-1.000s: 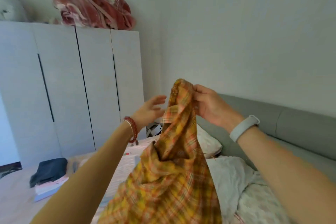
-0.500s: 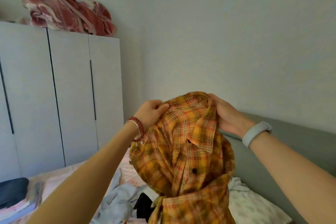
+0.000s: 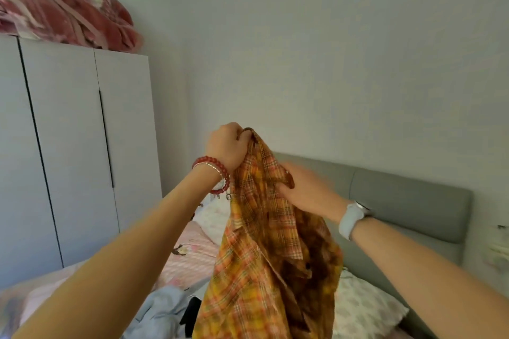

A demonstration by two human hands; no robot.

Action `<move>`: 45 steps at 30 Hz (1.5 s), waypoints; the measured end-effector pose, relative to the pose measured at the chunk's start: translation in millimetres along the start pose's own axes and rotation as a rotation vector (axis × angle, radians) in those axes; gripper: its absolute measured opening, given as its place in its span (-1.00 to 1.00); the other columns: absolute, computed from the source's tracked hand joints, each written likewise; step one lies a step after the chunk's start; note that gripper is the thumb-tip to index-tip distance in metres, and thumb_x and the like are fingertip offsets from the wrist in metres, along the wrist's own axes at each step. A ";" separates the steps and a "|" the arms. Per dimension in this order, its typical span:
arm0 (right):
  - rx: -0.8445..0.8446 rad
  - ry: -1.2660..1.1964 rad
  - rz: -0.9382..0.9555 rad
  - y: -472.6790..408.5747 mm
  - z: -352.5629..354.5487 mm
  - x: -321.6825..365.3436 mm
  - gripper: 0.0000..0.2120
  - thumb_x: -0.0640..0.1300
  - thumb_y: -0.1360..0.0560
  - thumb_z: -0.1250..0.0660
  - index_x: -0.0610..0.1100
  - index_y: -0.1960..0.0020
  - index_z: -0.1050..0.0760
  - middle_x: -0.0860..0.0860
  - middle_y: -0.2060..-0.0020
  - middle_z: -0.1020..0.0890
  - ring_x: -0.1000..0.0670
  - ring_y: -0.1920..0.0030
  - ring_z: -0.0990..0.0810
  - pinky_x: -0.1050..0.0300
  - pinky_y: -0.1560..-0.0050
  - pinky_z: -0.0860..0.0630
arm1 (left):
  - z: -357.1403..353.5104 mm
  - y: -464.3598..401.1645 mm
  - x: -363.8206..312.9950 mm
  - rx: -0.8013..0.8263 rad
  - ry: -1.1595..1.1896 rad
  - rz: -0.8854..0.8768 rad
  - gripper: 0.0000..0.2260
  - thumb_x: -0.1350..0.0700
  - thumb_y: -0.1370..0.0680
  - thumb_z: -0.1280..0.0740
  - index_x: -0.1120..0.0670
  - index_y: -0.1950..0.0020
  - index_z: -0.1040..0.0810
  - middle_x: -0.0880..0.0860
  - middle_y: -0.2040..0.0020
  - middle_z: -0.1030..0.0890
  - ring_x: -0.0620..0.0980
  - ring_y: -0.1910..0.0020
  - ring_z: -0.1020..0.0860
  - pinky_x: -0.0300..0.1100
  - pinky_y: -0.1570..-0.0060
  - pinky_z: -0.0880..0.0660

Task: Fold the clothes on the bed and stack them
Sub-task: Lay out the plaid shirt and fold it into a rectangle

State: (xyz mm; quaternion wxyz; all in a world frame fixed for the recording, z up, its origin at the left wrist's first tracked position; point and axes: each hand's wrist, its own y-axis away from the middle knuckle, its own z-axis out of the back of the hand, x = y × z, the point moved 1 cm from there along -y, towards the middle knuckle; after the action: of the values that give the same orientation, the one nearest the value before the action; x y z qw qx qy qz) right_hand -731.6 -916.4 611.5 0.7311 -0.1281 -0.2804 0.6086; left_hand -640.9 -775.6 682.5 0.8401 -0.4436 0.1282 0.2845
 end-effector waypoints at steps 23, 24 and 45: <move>-0.783 -0.761 0.039 28.1 20.2 71.5 -0.75 -0.26 -0.56 -0.19 0.09 0.03 -0.49 -0.02 0.31 -0.60 -0.09 0.34 -0.55 0.12 0.35 -0.53 | 39.4 70.9 32.4 -0.500 0.410 -0.229 -0.92 0.13 -0.48 -0.30 -0.04 0.07 -0.53 -0.13 0.08 -0.43 -0.28 0.05 -0.43 -0.29 -0.01 -0.44; -0.835 -0.736 0.063 28.2 20.6 76.6 -0.78 -0.24 -0.57 -0.17 0.04 -0.01 -0.49 0.07 0.33 -0.57 0.01 0.41 -0.50 0.16 0.38 -0.47 | 41.5 71.1 28.4 -0.537 0.403 -0.260 -0.91 0.14 -0.50 -0.26 0.03 0.04 -0.53 -0.10 0.06 -0.38 -0.31 0.03 -0.39 -0.34 -0.03 -0.41; -0.293 -0.632 -0.355 -92.5 -173.2 -3.9 -0.75 -0.23 -0.59 -0.10 -0.19 -0.14 -0.52 -0.06 0.07 -0.60 -0.08 0.02 -0.55 0.15 0.03 -0.41 | -74.0 7.7 218.1 -0.094 0.002 0.200 -0.73 0.08 -0.60 -0.17 0.02 -0.30 -0.41 0.09 -0.17 -0.52 0.12 -0.08 -0.51 -0.06 -0.04 -0.46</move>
State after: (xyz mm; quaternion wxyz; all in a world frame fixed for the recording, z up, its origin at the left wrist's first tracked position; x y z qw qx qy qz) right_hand -558.4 -914.5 519.1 0.6767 0.0132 -0.5934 0.4357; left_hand -467.1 -753.3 532.8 0.7857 -0.4678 0.1592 0.3722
